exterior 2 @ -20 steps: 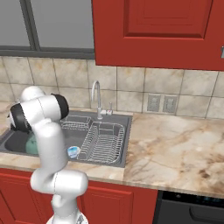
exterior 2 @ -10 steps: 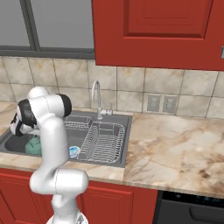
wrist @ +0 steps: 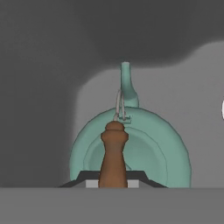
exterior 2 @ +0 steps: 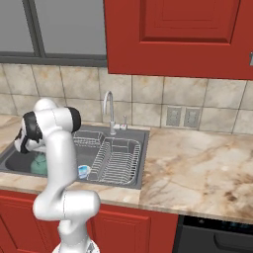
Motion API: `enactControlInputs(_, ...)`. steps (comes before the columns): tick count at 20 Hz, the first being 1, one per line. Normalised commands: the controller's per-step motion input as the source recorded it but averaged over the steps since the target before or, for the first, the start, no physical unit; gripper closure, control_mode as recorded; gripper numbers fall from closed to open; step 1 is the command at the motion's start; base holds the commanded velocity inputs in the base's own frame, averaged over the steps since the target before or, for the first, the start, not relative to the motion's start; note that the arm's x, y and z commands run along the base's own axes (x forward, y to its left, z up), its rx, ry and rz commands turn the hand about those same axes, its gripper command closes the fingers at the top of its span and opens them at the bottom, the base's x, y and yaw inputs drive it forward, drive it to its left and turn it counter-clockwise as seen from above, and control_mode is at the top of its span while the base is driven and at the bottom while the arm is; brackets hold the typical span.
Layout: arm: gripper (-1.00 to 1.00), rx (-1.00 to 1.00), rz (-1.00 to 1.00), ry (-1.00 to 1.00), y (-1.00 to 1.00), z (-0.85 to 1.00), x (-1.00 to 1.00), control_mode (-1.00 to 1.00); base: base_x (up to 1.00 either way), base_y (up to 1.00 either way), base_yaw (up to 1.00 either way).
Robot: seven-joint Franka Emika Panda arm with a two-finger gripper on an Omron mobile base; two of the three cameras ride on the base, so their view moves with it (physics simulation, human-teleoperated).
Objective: Pick the kettle and glass cup and place them in the sink. Then turn on the water.
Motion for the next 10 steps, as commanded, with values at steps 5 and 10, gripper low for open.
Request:
enactControlInputs(5, 1.00, 0.00, 0.00, 0.00, 0.00, -0.27, 0.18, -1.00, 0.00, 0.00, 0.00)
enactControlInputs(10, 1.00, 0.00, 0.00, 0.00, 0.00, -0.25, 0.18, -1.00, 0.00, 0.00, 0.00)
